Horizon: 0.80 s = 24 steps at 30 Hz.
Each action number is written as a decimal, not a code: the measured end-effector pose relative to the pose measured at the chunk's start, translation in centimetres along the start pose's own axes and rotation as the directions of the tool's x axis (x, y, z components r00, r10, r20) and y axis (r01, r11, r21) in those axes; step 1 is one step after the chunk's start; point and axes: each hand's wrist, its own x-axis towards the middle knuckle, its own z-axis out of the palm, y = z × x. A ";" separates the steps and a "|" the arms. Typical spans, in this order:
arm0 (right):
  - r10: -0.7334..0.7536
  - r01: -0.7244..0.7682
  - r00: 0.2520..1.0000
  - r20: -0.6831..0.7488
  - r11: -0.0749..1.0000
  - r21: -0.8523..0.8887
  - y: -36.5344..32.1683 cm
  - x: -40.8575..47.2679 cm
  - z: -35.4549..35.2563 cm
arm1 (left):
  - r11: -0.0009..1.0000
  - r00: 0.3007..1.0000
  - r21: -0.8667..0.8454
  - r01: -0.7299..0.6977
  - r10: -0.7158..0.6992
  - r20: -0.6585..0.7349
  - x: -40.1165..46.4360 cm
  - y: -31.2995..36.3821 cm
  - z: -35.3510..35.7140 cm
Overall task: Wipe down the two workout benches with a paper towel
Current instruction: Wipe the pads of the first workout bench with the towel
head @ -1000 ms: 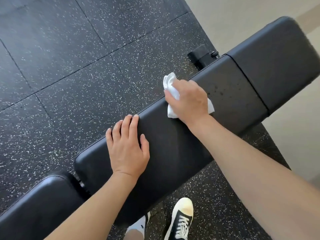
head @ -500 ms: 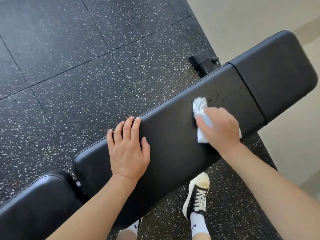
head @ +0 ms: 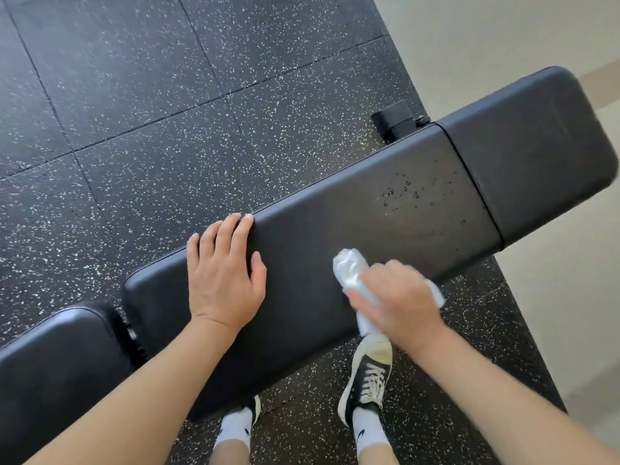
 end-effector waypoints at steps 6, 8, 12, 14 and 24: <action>0.576 -0.574 0.817 -0.034 0.817 0.050 4.9 8.0 -0.8 | 1.000 1.000 0.003 0.000 0.000 -0.021 0.1 0.2 -0.1; 0.601 -0.599 0.798 -0.052 0.799 0.053 1.5 10.6 0.2 | 1.000 1.000 0.002 0.002 -0.002 -0.016 0.1 0.2 -0.1; 0.241 -0.237 0.971 -0.001 0.954 0.185 -8.6 9.6 1.1 | 1.000 1.000 -0.002 0.013 -0.013 0.004 0.1 0.2 -0.2; 0.058 -0.063 0.998 0.028 0.974 0.217 -9.7 7.1 1.0 | 1.000 1.000 -0.012 0.015 -0.015 0.001 0.1 0.2 -0.1; 0.534 -0.530 0.831 -0.153 0.845 0.071 4.1 9.8 0.6 | 1.000 1.000 -0.007 0.002 -0.002 -0.019 0.1 0.0 0.1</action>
